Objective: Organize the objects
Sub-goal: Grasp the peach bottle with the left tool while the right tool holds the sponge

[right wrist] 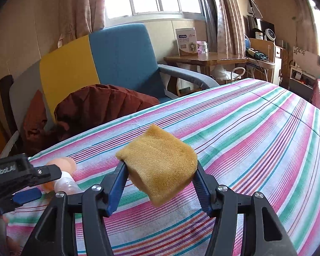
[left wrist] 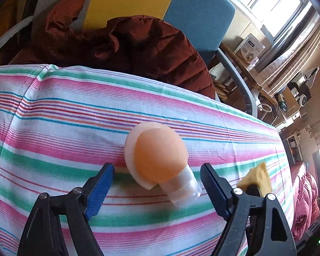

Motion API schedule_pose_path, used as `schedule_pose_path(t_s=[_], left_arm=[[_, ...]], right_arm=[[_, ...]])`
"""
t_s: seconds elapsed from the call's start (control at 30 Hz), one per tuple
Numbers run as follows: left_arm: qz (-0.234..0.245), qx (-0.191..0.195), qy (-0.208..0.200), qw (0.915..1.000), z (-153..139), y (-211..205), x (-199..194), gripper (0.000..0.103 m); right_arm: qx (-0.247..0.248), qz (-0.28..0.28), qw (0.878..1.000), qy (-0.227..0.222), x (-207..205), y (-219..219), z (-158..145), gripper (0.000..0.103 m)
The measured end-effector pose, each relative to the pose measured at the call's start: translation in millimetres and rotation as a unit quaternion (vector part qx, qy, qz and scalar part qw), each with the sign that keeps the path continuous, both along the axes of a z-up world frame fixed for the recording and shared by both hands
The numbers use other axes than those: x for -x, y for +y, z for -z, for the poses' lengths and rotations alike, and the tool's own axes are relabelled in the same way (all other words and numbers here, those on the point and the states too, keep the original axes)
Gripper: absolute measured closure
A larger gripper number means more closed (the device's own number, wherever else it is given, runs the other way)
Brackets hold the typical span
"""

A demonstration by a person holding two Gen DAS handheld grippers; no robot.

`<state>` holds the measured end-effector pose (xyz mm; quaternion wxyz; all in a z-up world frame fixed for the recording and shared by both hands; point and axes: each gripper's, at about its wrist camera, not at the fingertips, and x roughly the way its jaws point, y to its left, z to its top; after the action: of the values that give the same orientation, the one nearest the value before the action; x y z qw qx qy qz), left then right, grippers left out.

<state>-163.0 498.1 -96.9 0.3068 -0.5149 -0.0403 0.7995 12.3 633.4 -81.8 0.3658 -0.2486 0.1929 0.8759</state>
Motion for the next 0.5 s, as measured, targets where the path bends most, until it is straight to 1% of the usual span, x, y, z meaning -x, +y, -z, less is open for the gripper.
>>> schedule_pose_path(t_s=[0.07,0.1,0.17,0.2,0.23,0.27,0.3,0.43,0.5], left_arm=[[-0.006,0.001,0.009,0.9999,2.7,4.3,3.9,0.019],[-0.001,0.0,0.021,0.9998,2.6,7.5,3.9,0.019],[0.019,0.014,0.041,0.9989,3.4,15.0,1.7,0.02],[0.026,0.014,0.05,0.9983,4.2,16.4,0.8,0.021],[0.028,0.013,0.058,0.9978,5.2,15.7,-0.4,0.023],[0.027,0.019,0.07,0.997,6.2,14.3,-1.1,0.032],[0.029,0.013,0.079,0.9963,6.4,11.9,-2.2,0.036],[0.041,-0.01,0.107,0.9934,5.5,-0.4,-11.1,0.039],[0.034,-0.022,0.108,0.9933,4.4,-9.2,-14.5,0.042]], right_arm=[[-0.001,0.0,1.0,-0.001,0.5,-0.3,0.4,0.043],[-0.001,0.0,1.0,-0.002,0.5,-0.2,0.8,0.043],[-0.002,-0.001,1.0,-0.005,0.8,-1.0,1.4,0.043],[-0.002,0.0,1.0,-0.005,0.7,-1.3,1.5,0.043],[-0.002,0.0,1.0,-0.006,0.6,-1.2,1.6,0.043],[-0.002,0.0,1.0,-0.005,0.5,-1.1,1.7,0.043],[-0.002,0.001,1.0,-0.005,0.2,-1.2,1.7,0.043],[-0.004,0.003,1.0,-0.006,-0.8,-2.0,2.0,0.043],[-0.008,0.005,1.0,-0.007,-1.0,-3.1,1.5,0.043]])
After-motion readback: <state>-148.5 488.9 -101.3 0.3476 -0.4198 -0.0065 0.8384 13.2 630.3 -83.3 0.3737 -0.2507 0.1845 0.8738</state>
